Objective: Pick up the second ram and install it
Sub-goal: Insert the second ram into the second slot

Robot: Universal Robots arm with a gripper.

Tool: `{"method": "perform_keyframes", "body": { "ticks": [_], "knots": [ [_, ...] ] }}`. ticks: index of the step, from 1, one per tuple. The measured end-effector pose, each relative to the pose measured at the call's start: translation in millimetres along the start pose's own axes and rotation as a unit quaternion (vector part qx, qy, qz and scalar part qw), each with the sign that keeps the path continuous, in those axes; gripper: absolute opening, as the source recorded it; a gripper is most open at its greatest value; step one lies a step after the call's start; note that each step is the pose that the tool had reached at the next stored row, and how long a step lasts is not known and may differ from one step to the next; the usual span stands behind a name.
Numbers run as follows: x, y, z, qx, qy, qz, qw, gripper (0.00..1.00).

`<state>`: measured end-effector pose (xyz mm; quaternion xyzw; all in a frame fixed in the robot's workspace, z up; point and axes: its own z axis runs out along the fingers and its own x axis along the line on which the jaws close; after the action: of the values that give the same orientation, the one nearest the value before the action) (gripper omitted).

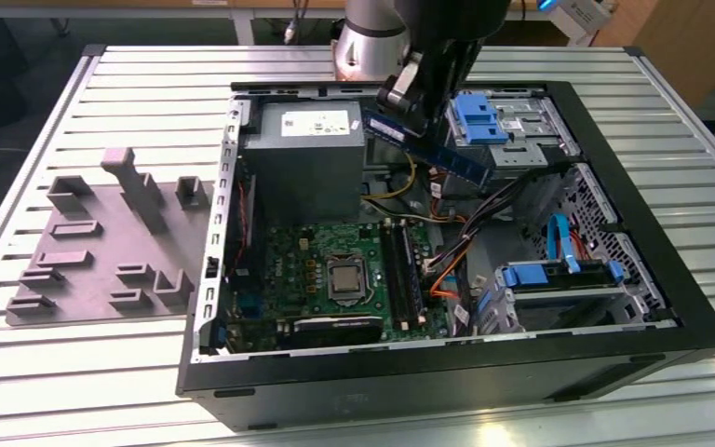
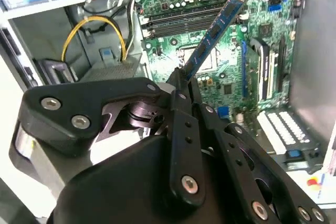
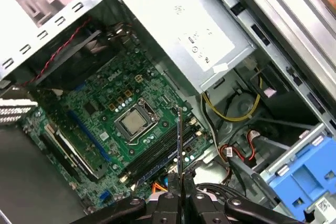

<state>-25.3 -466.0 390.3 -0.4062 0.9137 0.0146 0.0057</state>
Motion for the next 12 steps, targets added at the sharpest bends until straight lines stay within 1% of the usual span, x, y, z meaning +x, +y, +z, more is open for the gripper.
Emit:
{"method": "perform_keyframes", "body": {
  "ticks": [3,6,9,12],
  "knots": [
    [0.0,0.0,0.4,0.0007,-0.0005,0.027,0.9996,0.14],
    [0.0,0.0,0.8,0.0013,-0.0011,0.055,0.9985,0.14],
    [0.0,0.0,1.3,0.0019,-0.0017,0.082,0.9967,0.14],
    [0.0,0.0,1.9,0.0026,-0.0022,0.108,0.9941,0.14]
  ]
}}
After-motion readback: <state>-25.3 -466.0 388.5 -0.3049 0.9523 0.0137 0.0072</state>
